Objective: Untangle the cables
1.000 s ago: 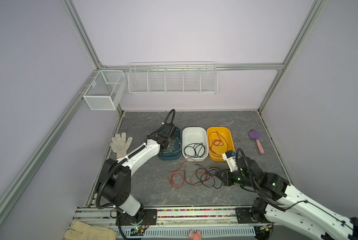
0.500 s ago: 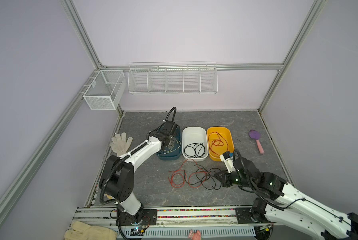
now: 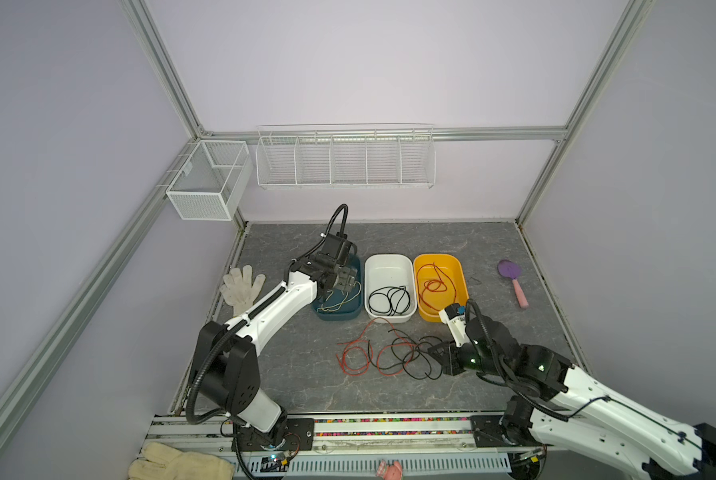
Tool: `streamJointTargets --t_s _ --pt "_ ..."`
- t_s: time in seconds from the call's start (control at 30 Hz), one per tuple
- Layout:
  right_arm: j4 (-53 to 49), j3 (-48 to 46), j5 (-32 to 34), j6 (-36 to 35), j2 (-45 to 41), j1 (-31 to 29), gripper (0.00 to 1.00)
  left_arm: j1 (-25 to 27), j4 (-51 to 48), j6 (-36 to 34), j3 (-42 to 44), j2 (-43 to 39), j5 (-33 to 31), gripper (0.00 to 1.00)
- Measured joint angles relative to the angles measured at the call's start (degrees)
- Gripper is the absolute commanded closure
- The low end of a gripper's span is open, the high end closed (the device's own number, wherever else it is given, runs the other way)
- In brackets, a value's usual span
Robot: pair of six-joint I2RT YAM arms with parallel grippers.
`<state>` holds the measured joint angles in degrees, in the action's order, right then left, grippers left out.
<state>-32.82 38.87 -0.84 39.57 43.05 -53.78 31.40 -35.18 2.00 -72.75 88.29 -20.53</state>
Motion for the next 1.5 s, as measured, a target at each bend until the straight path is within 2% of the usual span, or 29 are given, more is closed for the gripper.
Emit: streamJointTargets --t_s 0.27,0.43,0.6,0.9,1.1,1.37,1.5 --pt "-0.61 2.8 -0.09 0.0 1.22 0.0 0.94 -0.13 6.27 5.66 12.72 -19.1 6.19 0.01" --pt "-2.34 6.88 -0.07 -0.57 2.12 0.0 0.94 -0.04 4.46 8.5 13.73 -20.2 11.32 0.01" --pt "-4.68 12.63 0.07 -1.27 2.84 0.0 0.93 1.4 3.58 13.25 20.96 -24.55 13.2 0.0" --pt "-8.13 21.0 1.01 -3.08 4.87 0.0 0.93 8.28 4.52 21.4 28.59 -27.54 13.55 0.01" --pt "-10.01 26.8 1.01 -4.76 7.5 0.0 0.93 11.3 8.15 26.45 35.04 -30.34 14.8 0.03" --pt "-10.86 31.71 1.01 -6.62 9.4 0.0 0.94 13.31 17.03 32.04 45.42 -33.68 20.04 0.06" --pt "-11.08 33.18 0.96 -7.1 10.78 0.0 0.93 15.39 20.5 33.59 47.63 -34.23 21.46 0.07"
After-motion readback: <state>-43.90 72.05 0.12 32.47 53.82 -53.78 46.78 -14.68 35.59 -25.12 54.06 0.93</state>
